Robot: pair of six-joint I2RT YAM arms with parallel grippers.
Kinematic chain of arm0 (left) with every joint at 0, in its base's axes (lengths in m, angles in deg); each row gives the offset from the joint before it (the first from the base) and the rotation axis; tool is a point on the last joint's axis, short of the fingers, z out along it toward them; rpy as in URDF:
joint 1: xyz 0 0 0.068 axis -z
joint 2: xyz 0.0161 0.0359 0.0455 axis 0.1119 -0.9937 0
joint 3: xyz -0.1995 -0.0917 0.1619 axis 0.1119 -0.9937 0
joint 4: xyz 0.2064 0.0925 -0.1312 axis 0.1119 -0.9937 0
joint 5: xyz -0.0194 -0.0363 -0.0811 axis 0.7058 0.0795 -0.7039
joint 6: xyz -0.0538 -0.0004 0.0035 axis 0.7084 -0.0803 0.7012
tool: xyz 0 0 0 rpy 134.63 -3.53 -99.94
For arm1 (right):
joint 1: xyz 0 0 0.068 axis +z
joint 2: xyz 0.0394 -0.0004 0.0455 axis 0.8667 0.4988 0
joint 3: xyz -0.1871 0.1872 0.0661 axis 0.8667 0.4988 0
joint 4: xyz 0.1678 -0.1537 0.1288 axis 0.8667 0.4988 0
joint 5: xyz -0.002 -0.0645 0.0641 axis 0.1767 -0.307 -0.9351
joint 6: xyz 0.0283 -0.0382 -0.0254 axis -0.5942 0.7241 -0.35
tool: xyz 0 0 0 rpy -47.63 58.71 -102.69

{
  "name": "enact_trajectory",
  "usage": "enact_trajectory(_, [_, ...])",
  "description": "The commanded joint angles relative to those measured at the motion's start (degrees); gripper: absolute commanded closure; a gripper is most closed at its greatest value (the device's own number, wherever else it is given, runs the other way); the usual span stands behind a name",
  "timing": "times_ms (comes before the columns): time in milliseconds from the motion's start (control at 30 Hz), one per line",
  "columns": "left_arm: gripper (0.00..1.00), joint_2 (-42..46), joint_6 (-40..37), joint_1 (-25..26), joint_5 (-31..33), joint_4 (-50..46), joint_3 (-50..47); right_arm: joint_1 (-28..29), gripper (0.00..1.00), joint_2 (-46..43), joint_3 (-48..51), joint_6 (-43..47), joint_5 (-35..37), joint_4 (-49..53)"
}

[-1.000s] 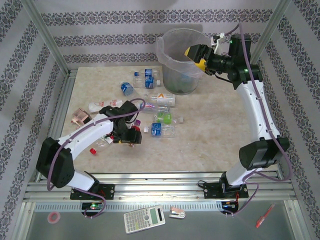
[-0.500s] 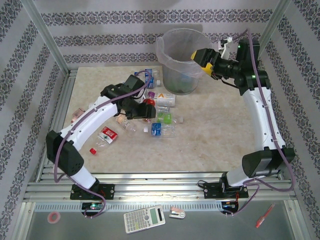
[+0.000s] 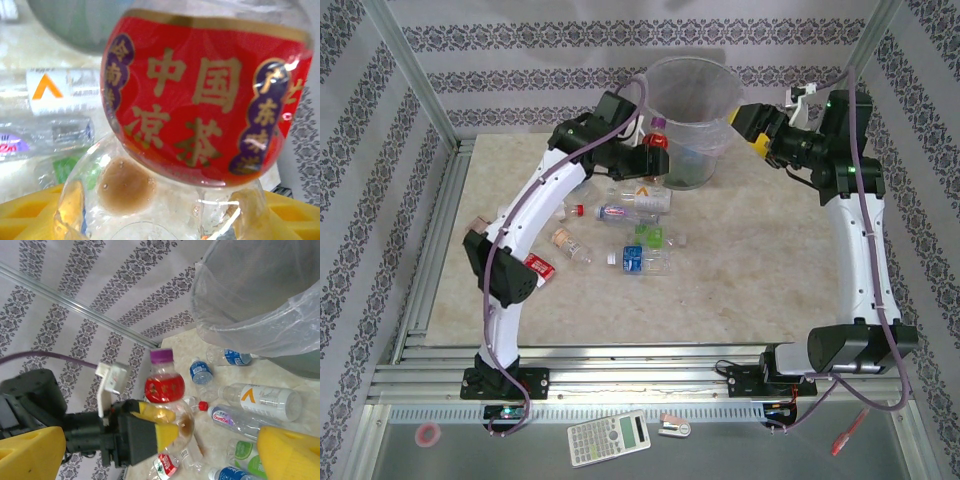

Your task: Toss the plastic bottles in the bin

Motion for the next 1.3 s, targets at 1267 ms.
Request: enact_trajectory(1267, [0.36,3.13,3.46,-1.76,10.3,-10.78,-4.64,-4.09,0.02,-3.48,4.92,2.13,-3.6,1.08])
